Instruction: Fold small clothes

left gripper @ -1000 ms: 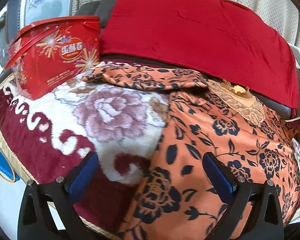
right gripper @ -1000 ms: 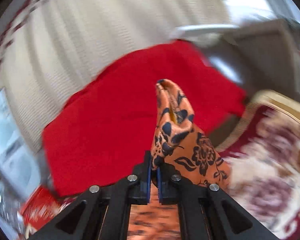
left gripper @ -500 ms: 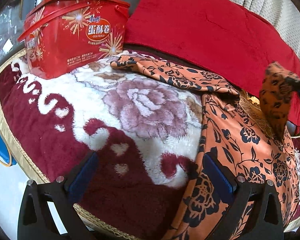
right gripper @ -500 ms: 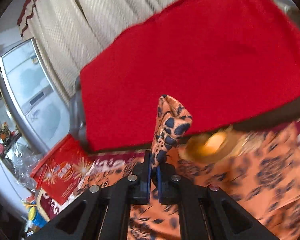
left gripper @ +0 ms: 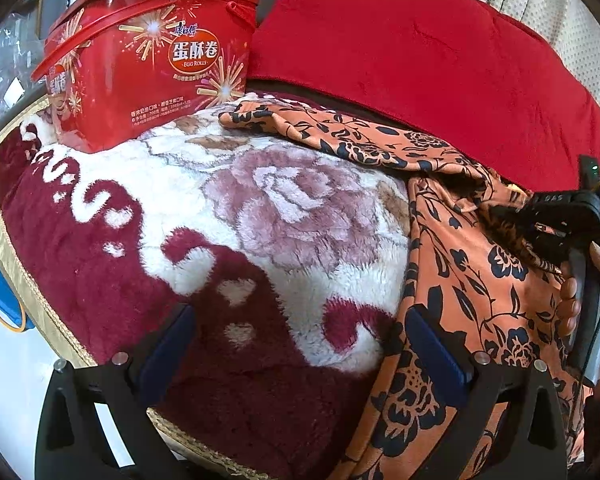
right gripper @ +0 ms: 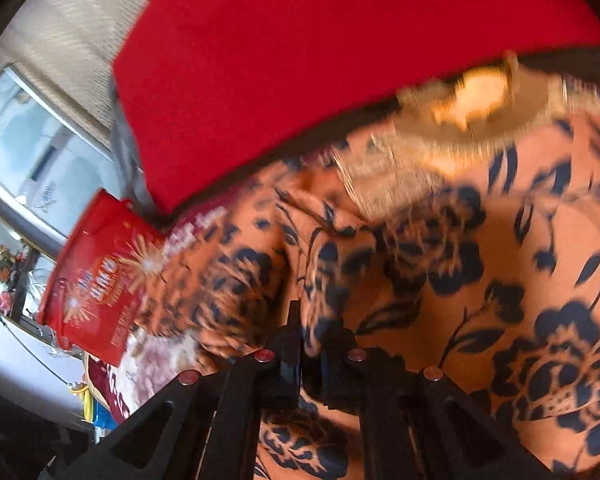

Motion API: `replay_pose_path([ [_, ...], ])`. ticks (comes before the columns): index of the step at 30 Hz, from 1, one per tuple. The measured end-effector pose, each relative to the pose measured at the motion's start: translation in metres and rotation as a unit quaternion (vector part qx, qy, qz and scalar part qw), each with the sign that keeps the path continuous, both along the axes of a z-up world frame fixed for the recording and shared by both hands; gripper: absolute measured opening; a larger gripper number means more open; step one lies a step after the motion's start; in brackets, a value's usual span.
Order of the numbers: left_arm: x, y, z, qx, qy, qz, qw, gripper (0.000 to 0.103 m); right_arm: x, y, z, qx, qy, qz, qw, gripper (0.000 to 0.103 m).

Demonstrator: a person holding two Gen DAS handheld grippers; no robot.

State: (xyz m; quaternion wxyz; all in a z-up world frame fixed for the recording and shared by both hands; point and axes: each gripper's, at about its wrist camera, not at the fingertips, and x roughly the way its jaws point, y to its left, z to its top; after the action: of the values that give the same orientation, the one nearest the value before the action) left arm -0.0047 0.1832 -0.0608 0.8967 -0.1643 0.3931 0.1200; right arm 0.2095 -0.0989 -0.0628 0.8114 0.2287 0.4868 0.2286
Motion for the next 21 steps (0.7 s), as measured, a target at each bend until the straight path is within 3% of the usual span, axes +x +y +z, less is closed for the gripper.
replay_pose_path([
  [4,0.000,-0.001,-0.002,0.002,0.004,0.000,1.0000,0.103,-0.010,-0.007,0.008,0.034,0.001,0.026,0.999,0.009],
  [9,0.001,-0.012,0.006,-0.005,0.003,-0.034,0.9994,0.103,-0.042,-0.070,0.051,0.082,-0.059,0.020,0.995,0.009],
  [14,0.017,-0.053,0.054,-0.021,-0.028,-0.118,0.9924,0.103,-0.076,-0.153,0.063,0.106,-0.089,-0.033,0.990,0.009],
  [17,0.045,-0.091,0.085,-0.020,-0.027,-0.191,0.9810,0.103,-0.088,-0.188,0.058,0.120,-0.094,-0.057,0.987,0.009],
  [19,0.074,-0.109,0.103,-0.003,-0.028,-0.214,0.9765,0.103,-0.094,-0.201,0.056,0.133,-0.096,-0.058,0.985,0.009],
  [21,0.097,-0.107,0.110,-0.019,-0.020,-0.206,0.9783,0.103,-0.100,-0.211,0.048,0.147,-0.099,-0.049,0.983,0.009],
])
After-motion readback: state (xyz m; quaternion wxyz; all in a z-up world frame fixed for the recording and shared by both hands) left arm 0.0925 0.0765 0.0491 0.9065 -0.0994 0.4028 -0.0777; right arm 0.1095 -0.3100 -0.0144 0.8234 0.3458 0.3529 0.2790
